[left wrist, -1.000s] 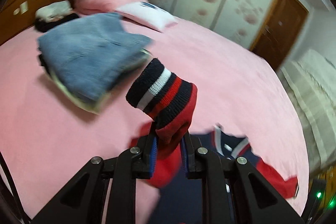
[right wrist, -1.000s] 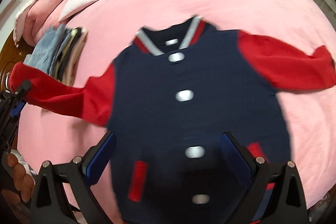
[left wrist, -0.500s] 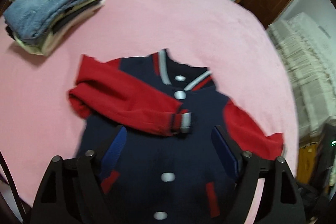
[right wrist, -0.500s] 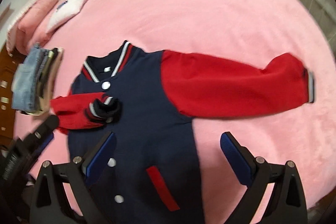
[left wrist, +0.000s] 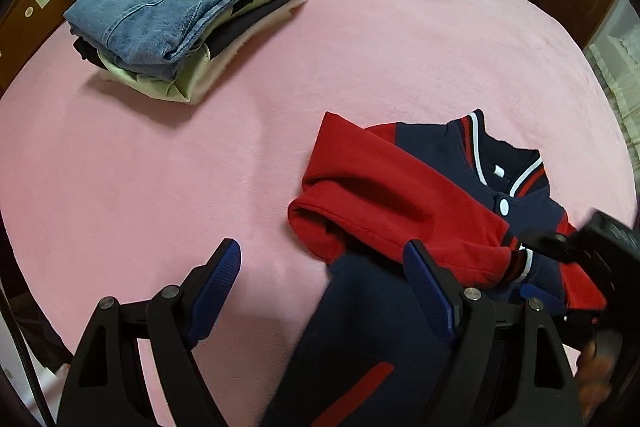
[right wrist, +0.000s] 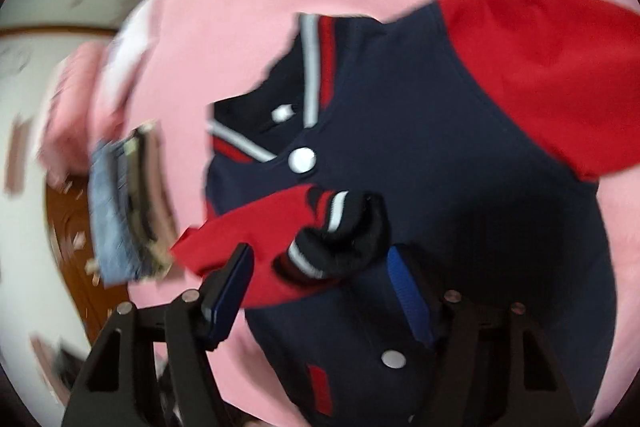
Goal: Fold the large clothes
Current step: 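Fold the red sleeve across the jacket body toward the other sleeve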
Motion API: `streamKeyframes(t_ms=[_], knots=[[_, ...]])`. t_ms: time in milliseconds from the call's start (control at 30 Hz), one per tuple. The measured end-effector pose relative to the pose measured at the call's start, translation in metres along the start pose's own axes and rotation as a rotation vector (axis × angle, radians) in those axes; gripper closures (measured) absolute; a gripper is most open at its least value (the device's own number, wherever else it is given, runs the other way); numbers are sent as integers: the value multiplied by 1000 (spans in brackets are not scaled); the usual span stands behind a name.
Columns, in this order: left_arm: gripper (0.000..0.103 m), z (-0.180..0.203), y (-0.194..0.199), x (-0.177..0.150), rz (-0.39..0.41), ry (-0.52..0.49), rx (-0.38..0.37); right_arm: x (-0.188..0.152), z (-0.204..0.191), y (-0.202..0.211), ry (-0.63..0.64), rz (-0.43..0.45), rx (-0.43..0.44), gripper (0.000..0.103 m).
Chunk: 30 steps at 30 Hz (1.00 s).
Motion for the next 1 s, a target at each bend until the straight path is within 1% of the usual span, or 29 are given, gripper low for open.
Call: streamKeyframes(t_ms=[33,67,100,133,200,233,267,367,400,467,500,567,633,667,700,733,767,800,833,867,933,967,1000], knots=[[21,-1,-1,-1,-5,-6,-3,1,3,-7,-58,-25,-18,40],[21,2,-4,-1,-9,-10,-5,0,6,-12,-103,-45,-7,60],[21,2,-5,0,-17,-10,-8,-1,8,-16,-139,-66,9,83],[21,3,-8,-2,-30,-11,-13,-2,8,-18,-139,-82,13,89],[21,3,-13,-4,-63,-8,-22,-2,0,-13,-66,-66,33,91],[21,4,-17,-5,-83,-3,-30,-2,-8,-7,2,-46,54,91],[21,4,-19,-6,-90,-1,-32,-3,-18,4,96,-17,59,92],[21,3,-24,-10,-102,-1,-26,-7,-35,33,284,66,30,92],[21,3,-26,-11,-108,-6,-20,-9,-37,46,339,93,28,92],[21,3,-30,-14,-122,-15,-9,-9,-36,63,415,119,26,92],[21,3,-32,-16,-129,-17,-2,-10,-32,70,440,129,8,91],[21,5,-37,-19,-142,-18,6,-6,-20,75,458,136,-63,91],[21,8,-41,-21,-150,-22,15,-5,0,74,455,122,-157,91],[21,9,-42,-22,-151,-25,17,-2,10,73,447,114,-187,91],[21,11,-43,-22,-151,-31,21,-2,18,69,436,105,-197,87],[21,14,-44,-21,-150,-41,28,-1,24,66,422,101,-200,87],[21,18,-45,-20,-145,-55,35,-1,29,65,413,100,-207,85],[21,21,-45,-19,-142,-64,37,1,32,63,403,102,-227,78],[21,27,-44,-16,-131,-82,35,2,33,64,402,114,-252,75],[21,31,-43,-14,-119,-97,33,1,32,69,407,138,-262,70],[21,42,-39,-8,-99,-133,22,-1,23,87,448,248,-271,68],[21,46,-38,-6,-93,-144,11,-1,17,93,464,295,-267,64],[23,52,-36,-3,-85,-159,-11,-3,9,102,482,355,-244,58]])
Point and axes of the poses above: each gripper's, at about its wrist camera, not at the fingertips, and y roughly against the way its jaws point, z to its right, x to its top, the point moved 4 cm from there along -y, roughly the way its jaws point, and after that the axes turned 8 degrees about x, right-handed, at the moved point
